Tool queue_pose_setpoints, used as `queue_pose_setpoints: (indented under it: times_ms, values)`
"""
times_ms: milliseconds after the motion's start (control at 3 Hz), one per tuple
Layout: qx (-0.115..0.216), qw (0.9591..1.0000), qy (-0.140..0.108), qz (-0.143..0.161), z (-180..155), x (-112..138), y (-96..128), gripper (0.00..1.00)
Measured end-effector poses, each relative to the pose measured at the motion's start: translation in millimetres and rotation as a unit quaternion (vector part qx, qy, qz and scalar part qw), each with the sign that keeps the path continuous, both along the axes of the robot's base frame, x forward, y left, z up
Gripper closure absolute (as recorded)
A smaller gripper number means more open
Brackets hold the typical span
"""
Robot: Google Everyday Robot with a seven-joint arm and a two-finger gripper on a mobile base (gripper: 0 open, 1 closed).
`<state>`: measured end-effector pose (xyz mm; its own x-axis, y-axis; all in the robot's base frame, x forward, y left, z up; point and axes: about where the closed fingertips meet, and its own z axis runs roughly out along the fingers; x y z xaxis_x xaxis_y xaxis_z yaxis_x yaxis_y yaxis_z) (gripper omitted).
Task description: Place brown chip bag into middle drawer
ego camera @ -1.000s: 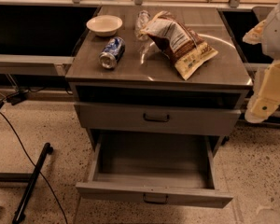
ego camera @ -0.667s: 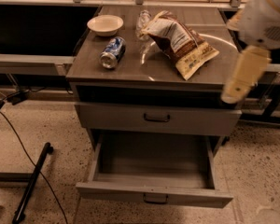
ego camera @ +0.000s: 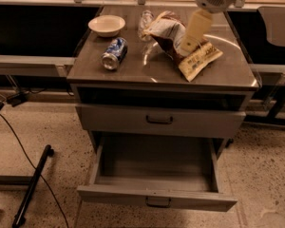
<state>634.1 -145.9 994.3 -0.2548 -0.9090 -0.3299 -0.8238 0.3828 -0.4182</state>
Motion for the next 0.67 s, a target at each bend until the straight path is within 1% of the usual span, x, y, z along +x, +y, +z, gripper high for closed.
queue_pose_setpoints:
  times_ms: [333,667]
  values:
    - [0.058,0.9950,-0.006,-0.081,-7,51,-8,0.00]
    - [0.120,0.9749,0.012,-0.187,-46,81,-31,0.00]
